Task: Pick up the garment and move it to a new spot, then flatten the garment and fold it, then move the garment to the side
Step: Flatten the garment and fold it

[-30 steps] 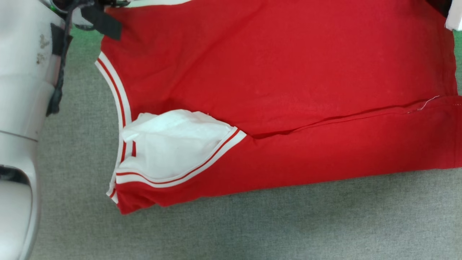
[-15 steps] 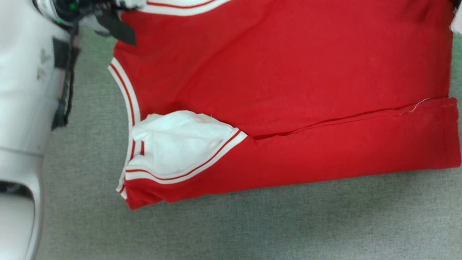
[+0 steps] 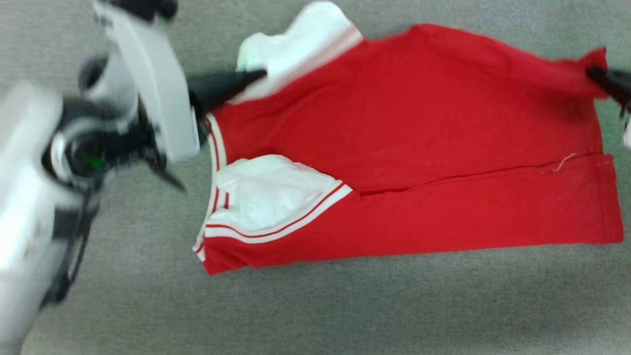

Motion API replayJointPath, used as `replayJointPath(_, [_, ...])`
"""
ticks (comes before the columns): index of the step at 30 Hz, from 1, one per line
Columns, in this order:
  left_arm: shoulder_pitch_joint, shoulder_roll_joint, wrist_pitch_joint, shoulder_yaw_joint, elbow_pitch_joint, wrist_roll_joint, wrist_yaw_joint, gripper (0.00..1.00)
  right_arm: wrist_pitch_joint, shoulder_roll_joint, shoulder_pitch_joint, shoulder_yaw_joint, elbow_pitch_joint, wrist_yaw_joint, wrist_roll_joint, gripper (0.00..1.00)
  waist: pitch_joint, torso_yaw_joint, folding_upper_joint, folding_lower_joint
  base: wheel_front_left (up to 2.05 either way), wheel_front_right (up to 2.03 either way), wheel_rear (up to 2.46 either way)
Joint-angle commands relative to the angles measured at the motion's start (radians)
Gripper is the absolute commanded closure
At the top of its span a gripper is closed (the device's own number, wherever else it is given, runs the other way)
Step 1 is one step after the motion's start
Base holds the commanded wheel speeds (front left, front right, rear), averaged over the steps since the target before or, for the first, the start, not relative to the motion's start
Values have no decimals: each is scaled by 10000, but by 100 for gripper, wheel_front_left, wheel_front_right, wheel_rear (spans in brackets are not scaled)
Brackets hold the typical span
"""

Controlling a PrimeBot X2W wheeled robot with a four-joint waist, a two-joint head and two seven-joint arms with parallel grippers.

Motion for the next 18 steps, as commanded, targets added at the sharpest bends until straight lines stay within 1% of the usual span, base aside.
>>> replayJointPath(1, [554,193,-205,100,-522,-106,52,100,44,-184,451,-95,-345,-15,183,100,-167,185,0,0,0,0,0])
replayJointPath(3, [1185,431,-439,237,-1227,-249,204,100,-2,-469,920,-276,-746,-15,219,100,-185,240,0,0,0,0,0])
replayJointPath(9, [3211,1155,-1394,783,-3340,-520,805,100,42,-903,2322,-858,-1824,-15,370,100,-156,318,0,0,0,0,0])
replayJointPath(14, [4761,1589,-2213,1137,-4594,-596,1166,100,150,-1023,3456,-1589,-2559,-15,315,100,-134,409,0,0,0,0,0])
replayJointPath(18, [5462,1761,-2551,1173,-5074,-471,1313,100,371,-972,4083,-2224,-2965,-15,104,100,-100,468,0,0,0,0,0])
